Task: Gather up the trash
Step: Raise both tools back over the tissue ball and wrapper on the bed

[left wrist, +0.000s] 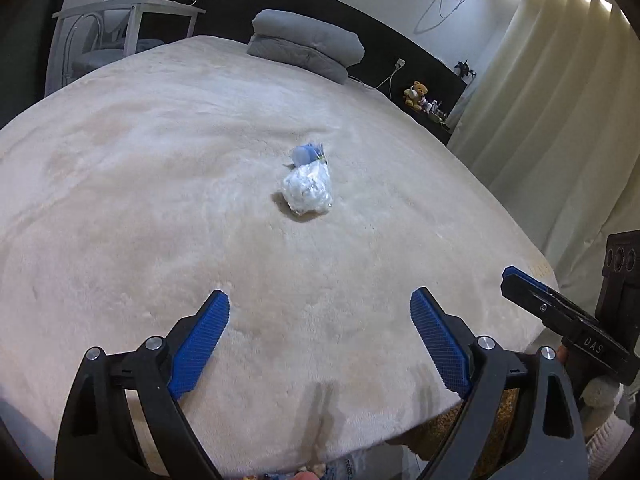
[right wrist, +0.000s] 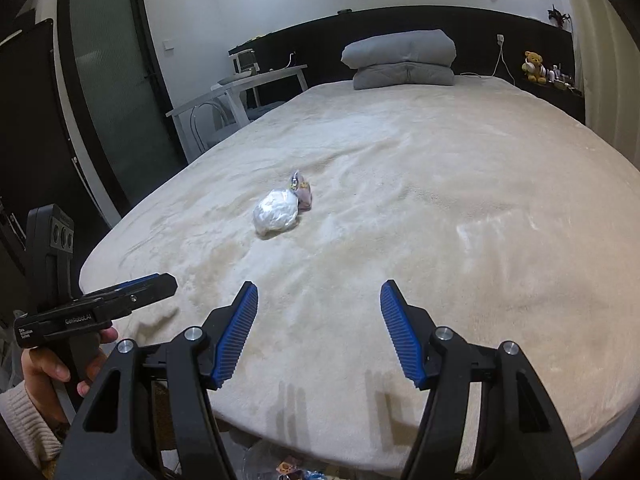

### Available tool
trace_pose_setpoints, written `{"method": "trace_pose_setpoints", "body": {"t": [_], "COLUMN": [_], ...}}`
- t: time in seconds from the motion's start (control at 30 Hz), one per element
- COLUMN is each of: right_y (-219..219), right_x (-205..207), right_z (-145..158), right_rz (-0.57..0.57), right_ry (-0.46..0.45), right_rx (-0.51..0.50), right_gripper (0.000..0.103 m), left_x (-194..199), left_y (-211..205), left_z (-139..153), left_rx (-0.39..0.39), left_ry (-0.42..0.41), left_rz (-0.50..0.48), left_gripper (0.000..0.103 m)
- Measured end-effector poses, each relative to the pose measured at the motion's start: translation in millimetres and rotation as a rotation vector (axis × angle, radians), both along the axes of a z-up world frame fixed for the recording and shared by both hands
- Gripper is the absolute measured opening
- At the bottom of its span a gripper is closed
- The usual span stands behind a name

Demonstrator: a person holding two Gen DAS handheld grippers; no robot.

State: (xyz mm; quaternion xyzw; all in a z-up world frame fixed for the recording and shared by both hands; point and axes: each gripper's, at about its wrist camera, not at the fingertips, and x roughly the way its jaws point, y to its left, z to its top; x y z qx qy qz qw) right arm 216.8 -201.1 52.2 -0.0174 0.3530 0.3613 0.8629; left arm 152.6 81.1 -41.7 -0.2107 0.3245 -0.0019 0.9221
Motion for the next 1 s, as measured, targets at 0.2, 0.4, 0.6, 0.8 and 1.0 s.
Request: {"method": "trace_pose_setpoints", "body": {"t": [0.2,0.4,0.6,0.8,1.0], "right_y": [5,13,21,29,35], "right_x": [24,40,63,82,92], "right_z": [-4,-2,-2,-4,-8], "right_rz": [-0.010,-0.004,-0.012,-0.023,-0.016], "right_ry": [0.019,-0.007,-0.021,-0.048,-0.065], "right_rx": [-0.007,0.005,0.011,-0.009,-0.029], "right_gripper": [0.068,0.085,0.098,0.098,0.098], "left_x": [33,67,103,136,158], "left_y": [22,22,23,18,13], "left_z": [6,8,-3,-13,-24], "left_rx": [-0.072,-0.048,-0.006,0.053,0.141], "left_ry": [-0.017,-0.005,0.026,0.051,0.077], "left_rz": [0.001,-0.018,-0.021,-0.034,0.009], "left_gripper": [0.096,0.096,0.096,0.096,0.096]}}
